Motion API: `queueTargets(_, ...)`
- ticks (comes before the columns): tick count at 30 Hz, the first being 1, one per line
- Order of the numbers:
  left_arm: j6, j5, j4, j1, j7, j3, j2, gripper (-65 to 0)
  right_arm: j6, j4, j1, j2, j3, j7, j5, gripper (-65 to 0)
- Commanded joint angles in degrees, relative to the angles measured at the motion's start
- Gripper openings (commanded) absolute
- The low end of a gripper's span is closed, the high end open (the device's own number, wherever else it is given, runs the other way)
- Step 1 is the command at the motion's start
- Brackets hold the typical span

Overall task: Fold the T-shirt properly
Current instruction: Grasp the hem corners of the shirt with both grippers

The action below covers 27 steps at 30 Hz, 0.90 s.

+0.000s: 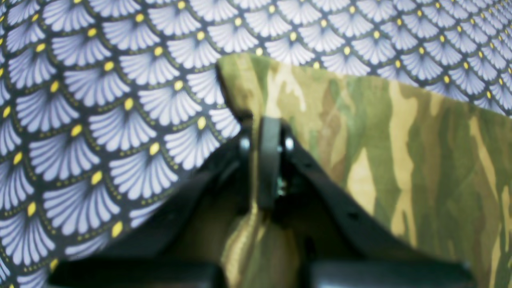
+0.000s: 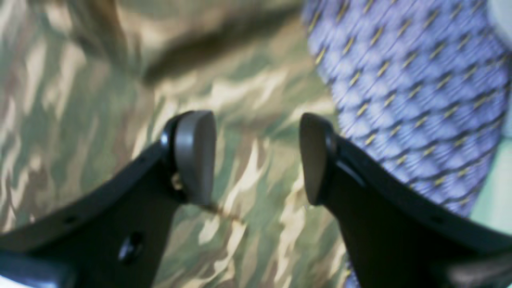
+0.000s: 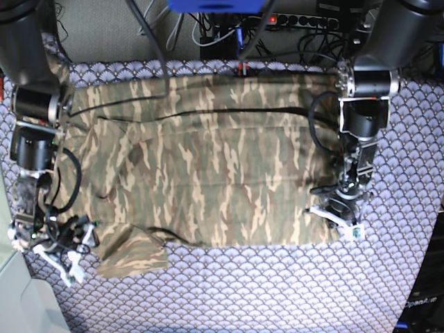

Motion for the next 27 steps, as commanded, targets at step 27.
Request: queueTargets(27, -0.85, 0.21, 12.11, 8.61, 7.56, 0.15, -2.26, -64.2, -13.63, -19.33, 5.16, 5.78, 8.31, 23.86, 0.34, -29.8)
